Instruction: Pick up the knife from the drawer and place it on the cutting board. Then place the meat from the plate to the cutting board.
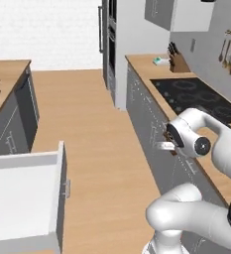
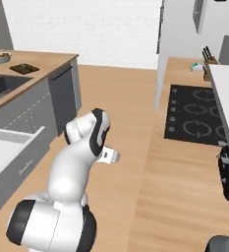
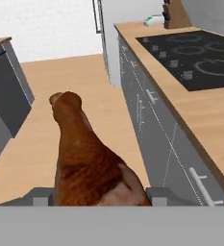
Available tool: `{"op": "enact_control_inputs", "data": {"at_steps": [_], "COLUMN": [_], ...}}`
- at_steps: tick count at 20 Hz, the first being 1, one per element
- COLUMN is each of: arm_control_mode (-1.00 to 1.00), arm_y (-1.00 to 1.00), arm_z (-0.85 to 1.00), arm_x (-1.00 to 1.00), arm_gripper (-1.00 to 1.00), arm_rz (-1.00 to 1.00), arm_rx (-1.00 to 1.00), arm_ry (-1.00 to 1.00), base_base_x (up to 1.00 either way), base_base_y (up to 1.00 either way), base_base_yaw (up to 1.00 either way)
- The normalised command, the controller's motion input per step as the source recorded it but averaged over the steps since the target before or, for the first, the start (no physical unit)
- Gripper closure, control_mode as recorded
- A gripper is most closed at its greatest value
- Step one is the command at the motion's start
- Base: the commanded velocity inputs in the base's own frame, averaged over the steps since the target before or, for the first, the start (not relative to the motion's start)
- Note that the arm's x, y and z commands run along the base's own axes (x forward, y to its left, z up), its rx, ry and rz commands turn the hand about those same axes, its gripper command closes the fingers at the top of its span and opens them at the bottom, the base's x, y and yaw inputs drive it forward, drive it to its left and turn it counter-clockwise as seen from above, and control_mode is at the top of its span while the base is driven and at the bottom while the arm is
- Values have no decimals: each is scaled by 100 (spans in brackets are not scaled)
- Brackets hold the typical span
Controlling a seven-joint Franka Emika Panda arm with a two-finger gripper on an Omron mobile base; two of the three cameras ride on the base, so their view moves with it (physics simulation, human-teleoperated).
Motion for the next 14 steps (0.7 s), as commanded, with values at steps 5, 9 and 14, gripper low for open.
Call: {"op": "enact_control_inputs", "data": {"at_steps": [5, 9, 14], "arm_control_mode": [100, 100, 100], "arm_y": [0, 0, 0], "arm_z": [0, 0, 0], "arm_x": [0, 0, 0], "arm_gripper": [100, 100, 100], "arm_rz": [0, 0, 0], "arm_rx": [0, 0, 0], "arm_ry": [0, 0, 0], "base_base_x": [100, 100, 100], "base_base_y": [15, 26, 29], "base_base_yaw": [-12, -7, -3]}}
